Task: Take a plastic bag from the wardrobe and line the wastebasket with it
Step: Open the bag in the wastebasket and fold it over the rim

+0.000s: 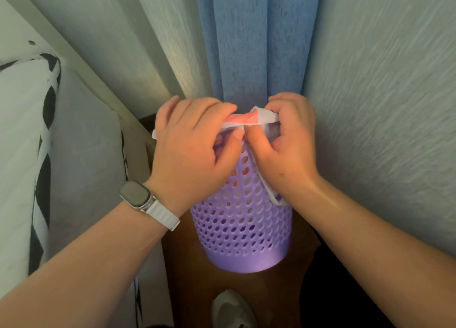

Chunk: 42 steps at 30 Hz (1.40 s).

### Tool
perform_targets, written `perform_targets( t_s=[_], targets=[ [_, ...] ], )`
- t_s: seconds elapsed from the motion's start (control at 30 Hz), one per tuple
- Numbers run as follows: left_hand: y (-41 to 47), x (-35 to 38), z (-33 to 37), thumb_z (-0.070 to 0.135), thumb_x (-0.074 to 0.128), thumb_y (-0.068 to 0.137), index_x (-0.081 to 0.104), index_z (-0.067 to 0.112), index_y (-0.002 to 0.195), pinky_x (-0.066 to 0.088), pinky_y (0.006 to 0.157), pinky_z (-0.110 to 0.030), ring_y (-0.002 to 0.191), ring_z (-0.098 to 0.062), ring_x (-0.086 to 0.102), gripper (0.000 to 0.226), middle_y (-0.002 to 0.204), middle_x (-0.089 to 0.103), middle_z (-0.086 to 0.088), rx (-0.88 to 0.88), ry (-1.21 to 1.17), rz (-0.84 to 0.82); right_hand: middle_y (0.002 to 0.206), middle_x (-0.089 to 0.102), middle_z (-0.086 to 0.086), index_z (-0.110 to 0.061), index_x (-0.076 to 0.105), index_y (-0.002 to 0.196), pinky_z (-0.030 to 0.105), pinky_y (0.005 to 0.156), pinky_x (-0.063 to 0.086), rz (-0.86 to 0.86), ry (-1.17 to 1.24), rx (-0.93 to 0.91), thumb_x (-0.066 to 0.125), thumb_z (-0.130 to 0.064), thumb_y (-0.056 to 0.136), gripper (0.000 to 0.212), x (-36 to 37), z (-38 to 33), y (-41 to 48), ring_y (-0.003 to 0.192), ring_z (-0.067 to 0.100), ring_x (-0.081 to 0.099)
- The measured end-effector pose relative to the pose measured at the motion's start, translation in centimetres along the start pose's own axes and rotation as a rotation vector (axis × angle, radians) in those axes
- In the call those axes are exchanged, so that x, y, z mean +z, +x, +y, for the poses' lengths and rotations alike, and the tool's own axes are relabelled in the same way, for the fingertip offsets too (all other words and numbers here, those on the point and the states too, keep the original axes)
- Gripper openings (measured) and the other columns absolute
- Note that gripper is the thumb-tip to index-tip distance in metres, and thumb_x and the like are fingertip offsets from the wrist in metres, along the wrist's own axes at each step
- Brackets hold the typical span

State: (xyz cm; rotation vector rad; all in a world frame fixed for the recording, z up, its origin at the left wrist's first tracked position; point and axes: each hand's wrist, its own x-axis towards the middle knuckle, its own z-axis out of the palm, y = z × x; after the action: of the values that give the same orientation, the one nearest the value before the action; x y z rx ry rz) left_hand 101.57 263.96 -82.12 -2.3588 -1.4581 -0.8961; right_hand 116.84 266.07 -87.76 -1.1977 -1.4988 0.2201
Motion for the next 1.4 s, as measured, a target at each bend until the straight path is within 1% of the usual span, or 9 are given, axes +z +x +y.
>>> perform_targets(
  t_s=[0.3,0.43,0.57,0.67,0.8,0.97,1.07,1.2,1.4],
  targets=[
    [0.0,0.5,-0.7,0.027,0.048,0.096,0.064,0.018,0.107,0.036,0.082,-0.041,0.084,-0.026,0.055,0.022,0.091,0.061,-0.004,0.059,0.048,-0.093,0.093,0.055,0.004,-0.01,0.058,0.085,0.045,0.082,0.042,-0.025,0.02,0.022,0.071,-0.027,0.082,0.023,0.6,-0.6,-0.5,0.091,0.023,0.052],
    [0.0,0.5,-0.9,0.023,0.051,0.093,0.065,0.016,0.102,0.034,0.077,-0.04,0.081,-0.027,0.054,0.018,0.089,0.061,-0.005,0.04,0.054,-0.097,0.104,0.058,0.007,-0.007,0.061,0.096,0.042,0.09,0.043,-0.042,0.043,-0.004,0.067,-0.032,0.08,0.03,0.3,-0.4,-0.6,0.101,0.023,0.054],
    [-0.1,0.5,-1.9,0.02,0.051,0.091,0.063,0.016,0.097,0.032,0.077,-0.038,0.082,-0.027,0.054,0.015,0.087,0.06,-0.004,-0.014,0.046,-0.085,0.119,0.059,0.011,-0.004,0.063,0.11,0.035,0.103,0.038,-0.09,0.004,-0.059,0.061,-0.035,0.082,0.042,-1.0,0.7,0.3,0.115,0.026,0.053],
    [-0.1,0.5,-2.5,0.018,0.052,0.089,0.063,0.017,0.097,0.027,0.078,-0.033,0.083,-0.025,0.053,0.014,0.086,0.059,-0.002,-0.062,0.022,-0.075,0.121,0.054,0.002,-0.005,0.061,0.119,0.032,0.104,0.038,-0.133,0.055,-0.02,0.059,-0.036,0.084,0.047,-1.7,1.5,1.3,0.117,0.025,0.054],
    [-0.1,0.4,-2.7,0.017,0.051,0.09,0.064,0.016,0.097,0.026,0.081,-0.032,0.084,-0.023,0.052,0.015,0.086,0.058,-0.001,-0.053,-0.026,-0.071,0.12,0.055,-0.004,-0.012,0.06,0.123,0.041,0.103,0.043,-0.216,0.154,0.106,0.056,-0.043,0.085,0.049,-1.3,1.6,1.1,0.117,0.019,0.055],
    [-0.2,0.3,-2.7,0.015,0.051,0.089,0.064,0.013,0.094,0.025,0.081,-0.03,0.084,-0.02,0.049,0.013,0.085,0.052,0.004,-0.055,-0.059,-0.043,0.11,0.058,-0.008,-0.016,0.062,0.117,0.043,0.099,0.046,-0.266,0.195,0.143,0.06,-0.046,0.081,0.047,-1.0,1.3,0.7,0.109,0.018,0.058],
    [-0.2,0.2,-2.6,0.014,0.051,0.088,0.064,0.013,0.094,0.026,0.08,-0.031,0.083,-0.02,0.049,0.014,0.088,0.045,0.01,-0.059,-0.079,-0.038,0.097,0.056,-0.018,-0.027,0.06,0.105,0.039,0.091,0.047,-0.254,0.198,0.155,0.059,-0.042,0.08,0.029,-1.1,1.3,0.8,0.099,0.014,0.058],
    [0.1,-0.2,-2.2,0.017,0.05,0.089,0.066,0.012,0.094,0.032,0.083,-0.037,0.084,-0.025,0.055,0.017,0.088,0.058,-0.001,-0.036,-0.08,-0.051,0.084,0.047,-0.021,-0.019,0.058,0.09,0.037,0.078,0.045,-0.173,0.142,0.146,0.059,-0.038,0.082,0.021,-0.9,1.1,0.5,0.086,0.012,0.052],
    [0.2,-0.4,0.0,0.026,0.054,0.09,0.061,0.016,0.125,0.036,0.094,-0.042,0.102,-0.023,0.06,0.037,0.115,0.064,-0.004,0.067,0.055,-0.112,0.083,0.048,-0.01,-0.015,0.058,0.084,0.044,0.073,0.043,-0.08,0.037,0.064,0.062,-0.036,0.08,0.022,-0.5,0.0,0.4,0.08,0.014,0.048]
  ],
)
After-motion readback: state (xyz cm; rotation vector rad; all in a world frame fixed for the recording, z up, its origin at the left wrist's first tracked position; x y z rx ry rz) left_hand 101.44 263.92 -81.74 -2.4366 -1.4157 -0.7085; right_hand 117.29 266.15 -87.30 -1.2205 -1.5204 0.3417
